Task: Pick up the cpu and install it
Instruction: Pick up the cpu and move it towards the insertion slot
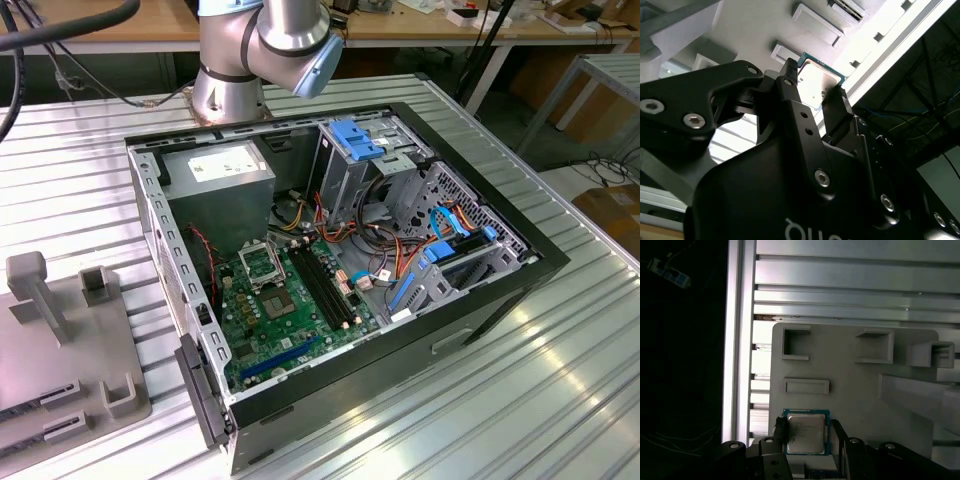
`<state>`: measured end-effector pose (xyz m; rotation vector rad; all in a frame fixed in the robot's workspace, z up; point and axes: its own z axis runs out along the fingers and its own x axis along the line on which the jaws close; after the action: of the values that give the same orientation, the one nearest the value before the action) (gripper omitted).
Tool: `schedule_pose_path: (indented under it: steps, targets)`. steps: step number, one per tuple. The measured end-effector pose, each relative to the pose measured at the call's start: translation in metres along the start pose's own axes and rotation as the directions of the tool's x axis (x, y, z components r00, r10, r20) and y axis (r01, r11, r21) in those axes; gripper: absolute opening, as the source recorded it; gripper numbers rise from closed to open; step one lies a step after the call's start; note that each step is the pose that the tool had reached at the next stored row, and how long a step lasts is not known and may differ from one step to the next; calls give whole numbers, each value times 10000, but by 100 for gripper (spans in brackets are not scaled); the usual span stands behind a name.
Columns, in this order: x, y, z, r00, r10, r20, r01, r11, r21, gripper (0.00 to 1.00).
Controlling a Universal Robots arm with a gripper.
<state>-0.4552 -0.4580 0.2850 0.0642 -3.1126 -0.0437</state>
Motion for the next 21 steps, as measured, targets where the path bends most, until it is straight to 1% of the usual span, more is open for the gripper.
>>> schedule_pose_path:
  steps: [15, 21]
  targets:
    - [1, 1, -31, 10000, -1, 0, 1, 10000, 0, 45]
    - [2, 2, -53, 10000, 0, 0, 0, 10000, 0, 45]
